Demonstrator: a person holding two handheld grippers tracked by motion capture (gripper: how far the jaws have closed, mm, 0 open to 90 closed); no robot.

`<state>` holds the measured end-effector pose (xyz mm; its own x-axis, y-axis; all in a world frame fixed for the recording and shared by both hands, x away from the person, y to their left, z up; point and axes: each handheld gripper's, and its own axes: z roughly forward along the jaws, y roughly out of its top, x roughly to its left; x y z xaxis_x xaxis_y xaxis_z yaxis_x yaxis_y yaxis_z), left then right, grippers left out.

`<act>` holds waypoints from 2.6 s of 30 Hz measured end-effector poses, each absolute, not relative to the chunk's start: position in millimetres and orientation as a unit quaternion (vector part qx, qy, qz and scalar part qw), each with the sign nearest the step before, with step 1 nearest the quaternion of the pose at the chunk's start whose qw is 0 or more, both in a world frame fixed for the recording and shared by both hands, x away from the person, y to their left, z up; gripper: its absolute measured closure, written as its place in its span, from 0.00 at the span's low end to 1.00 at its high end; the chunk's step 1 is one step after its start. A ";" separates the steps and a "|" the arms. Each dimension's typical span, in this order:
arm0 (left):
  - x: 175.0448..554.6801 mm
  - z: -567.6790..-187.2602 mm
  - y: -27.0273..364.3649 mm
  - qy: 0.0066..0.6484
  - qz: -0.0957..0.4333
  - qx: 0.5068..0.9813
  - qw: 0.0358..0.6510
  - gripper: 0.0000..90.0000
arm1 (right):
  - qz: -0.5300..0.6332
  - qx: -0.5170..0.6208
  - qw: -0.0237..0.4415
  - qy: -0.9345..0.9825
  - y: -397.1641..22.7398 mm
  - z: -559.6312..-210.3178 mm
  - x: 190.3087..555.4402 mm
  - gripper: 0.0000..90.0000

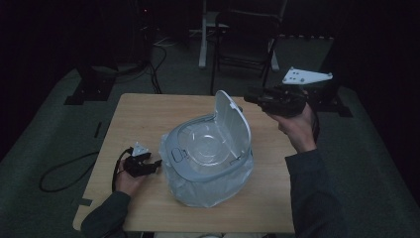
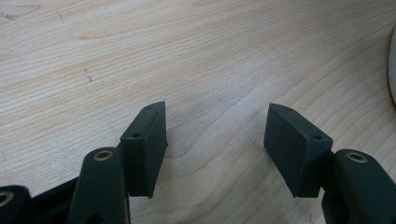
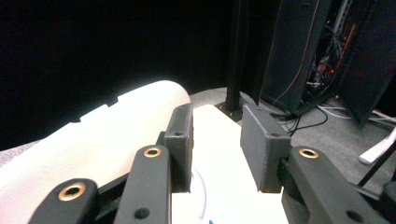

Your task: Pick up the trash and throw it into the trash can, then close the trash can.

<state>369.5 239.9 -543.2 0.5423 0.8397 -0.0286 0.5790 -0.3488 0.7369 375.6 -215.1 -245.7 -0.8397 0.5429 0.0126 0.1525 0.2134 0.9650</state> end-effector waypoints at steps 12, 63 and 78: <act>369.7 -543.3 239.9 0.443 0.180 0.800 0.361 0.45 | 0.575 0.232 0.148 0.770 -207.2 -265.9 381.8 0.71; 369.3 -543.2 239.0 0.441 0.182 0.802 0.358 0.45 | 0.619 0.181 0.056 0.762 -188.0 -280.7 380.2 0.97; 369.3 -543.3 238.9 0.441 0.183 0.802 0.358 0.45 | 0.598 0.152 0.042 0.786 -162.3 -282.1 374.9 0.98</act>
<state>369.3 238.9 -543.3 0.5440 0.8387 -0.0229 0.5773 -0.3544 0.7356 374.9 -162.3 -282.1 -0.9502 0.2893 0.1159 0.1890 0.2393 0.9524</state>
